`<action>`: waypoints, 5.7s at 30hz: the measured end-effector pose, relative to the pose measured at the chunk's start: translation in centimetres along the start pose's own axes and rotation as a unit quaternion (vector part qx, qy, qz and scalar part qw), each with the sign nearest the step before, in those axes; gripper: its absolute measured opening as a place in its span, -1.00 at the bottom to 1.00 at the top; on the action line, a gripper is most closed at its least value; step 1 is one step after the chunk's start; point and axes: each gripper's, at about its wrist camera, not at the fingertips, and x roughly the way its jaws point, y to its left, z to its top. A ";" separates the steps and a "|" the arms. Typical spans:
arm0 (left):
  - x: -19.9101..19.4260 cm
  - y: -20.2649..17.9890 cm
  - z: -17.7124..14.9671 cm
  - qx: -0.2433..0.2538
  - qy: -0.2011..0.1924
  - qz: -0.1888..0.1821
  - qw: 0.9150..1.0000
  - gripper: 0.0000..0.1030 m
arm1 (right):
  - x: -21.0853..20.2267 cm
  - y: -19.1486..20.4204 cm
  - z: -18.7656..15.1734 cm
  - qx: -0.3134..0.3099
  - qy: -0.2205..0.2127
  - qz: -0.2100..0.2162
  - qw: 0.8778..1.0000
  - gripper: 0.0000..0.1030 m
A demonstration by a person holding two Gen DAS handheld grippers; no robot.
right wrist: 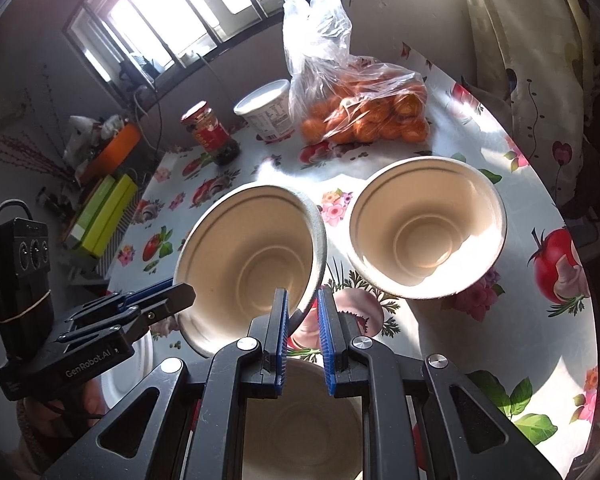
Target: Organize plates and bowls
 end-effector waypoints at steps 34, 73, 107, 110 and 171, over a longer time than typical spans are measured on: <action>-3.1 -3.4 -5.7 0.032 0.005 -0.020 0.999 -0.54 | -5.4 0.4 -5.9 0.009 -0.029 -0.005 1.000 -0.71; -1.9 -4.6 -9.7 0.049 0.046 -0.029 0.997 -0.54 | -5.3 -1.6 -11.1 0.039 -0.004 -0.025 0.999 -0.67; -1.4 -4.4 -9.8 0.045 0.051 -0.027 0.997 -0.53 | -4.8 -1.8 -11.4 0.041 0.001 -0.027 0.999 -0.67; -1.4 -4.4 -9.8 0.045 0.051 -0.027 0.997 -0.53 | -4.6 -1.9 -11.5 0.042 0.001 -0.026 0.999 -0.66; -0.3 -0.1 2.6 0.044 -0.010 -0.010 0.999 -0.24 | -9.1 -9.5 -4.3 0.083 -0.079 -0.080 0.990 -0.37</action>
